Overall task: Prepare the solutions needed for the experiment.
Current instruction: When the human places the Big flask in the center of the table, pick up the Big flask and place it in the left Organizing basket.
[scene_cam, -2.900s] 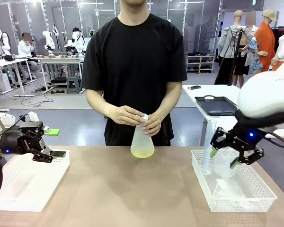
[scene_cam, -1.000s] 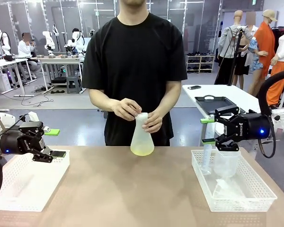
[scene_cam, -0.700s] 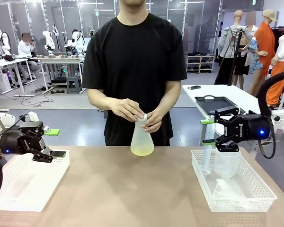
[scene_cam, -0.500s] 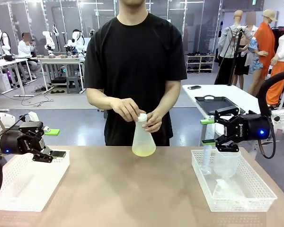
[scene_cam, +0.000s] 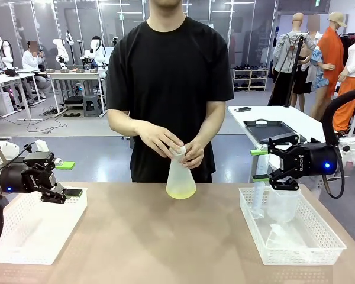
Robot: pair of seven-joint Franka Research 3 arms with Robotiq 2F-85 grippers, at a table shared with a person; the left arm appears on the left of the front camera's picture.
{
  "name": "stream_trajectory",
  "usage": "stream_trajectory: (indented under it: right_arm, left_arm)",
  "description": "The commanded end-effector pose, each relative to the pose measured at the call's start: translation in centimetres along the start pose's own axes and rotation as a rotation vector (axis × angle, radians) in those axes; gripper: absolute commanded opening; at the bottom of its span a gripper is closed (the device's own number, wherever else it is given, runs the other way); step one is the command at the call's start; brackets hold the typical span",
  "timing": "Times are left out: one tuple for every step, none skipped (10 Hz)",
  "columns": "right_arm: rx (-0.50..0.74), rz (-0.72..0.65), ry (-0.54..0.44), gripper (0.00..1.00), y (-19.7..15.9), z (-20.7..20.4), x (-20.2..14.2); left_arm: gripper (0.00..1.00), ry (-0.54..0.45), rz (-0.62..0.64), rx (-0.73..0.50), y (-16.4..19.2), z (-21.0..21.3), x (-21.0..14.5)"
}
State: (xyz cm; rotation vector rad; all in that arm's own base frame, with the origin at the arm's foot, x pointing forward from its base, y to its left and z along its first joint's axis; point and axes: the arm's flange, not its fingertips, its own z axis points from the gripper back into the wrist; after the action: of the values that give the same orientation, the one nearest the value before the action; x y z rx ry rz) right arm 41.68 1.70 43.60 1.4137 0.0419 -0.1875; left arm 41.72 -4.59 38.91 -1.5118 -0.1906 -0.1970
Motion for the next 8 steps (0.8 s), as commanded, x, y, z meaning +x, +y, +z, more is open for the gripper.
stream_trajectory:
  right_arm:
    - [0.002,0.004,0.000,0.70,0.17,-0.01,-0.06]
    - [0.002,0.004,0.000,0.70,0.17,-0.01,-0.06]
    - [0.002,0.004,0.000,0.70,0.17,-0.01,-0.06]
    - [0.002,0.004,0.000,0.70,0.17,-0.01,-0.06]
    - [0.002,0.004,0.000,0.70,0.17,-0.01,-0.06]
    - [0.002,0.004,0.000,0.70,0.17,-0.01,-0.06]
    - [0.002,0.004,0.000,0.70,0.17,-0.01,-0.06]
    - [0.002,0.004,0.000,0.70,0.17,-0.01,-0.06]
  left_arm:
    - [1.00,-0.013,-0.003,-0.012,-0.26,-0.13,0.13]
    - [1.00,-0.013,-0.003,-0.012,-0.26,-0.13,0.13]
    - [1.00,-0.013,-0.003,-0.012,-0.26,-0.13,0.13]
    - [1.00,-0.013,-0.003,-0.012,-0.26,-0.13,0.13]
    - [1.00,-0.013,-0.003,-0.012,-0.26,-0.13,0.13]
    - [1.00,-0.013,-0.003,-0.012,-0.26,-0.13,0.13]
    - [1.00,-0.013,-0.003,-0.012,-0.26,-0.13,0.13]
    - [1.00,-0.013,-0.003,-0.012,-0.26,-0.13,0.13]
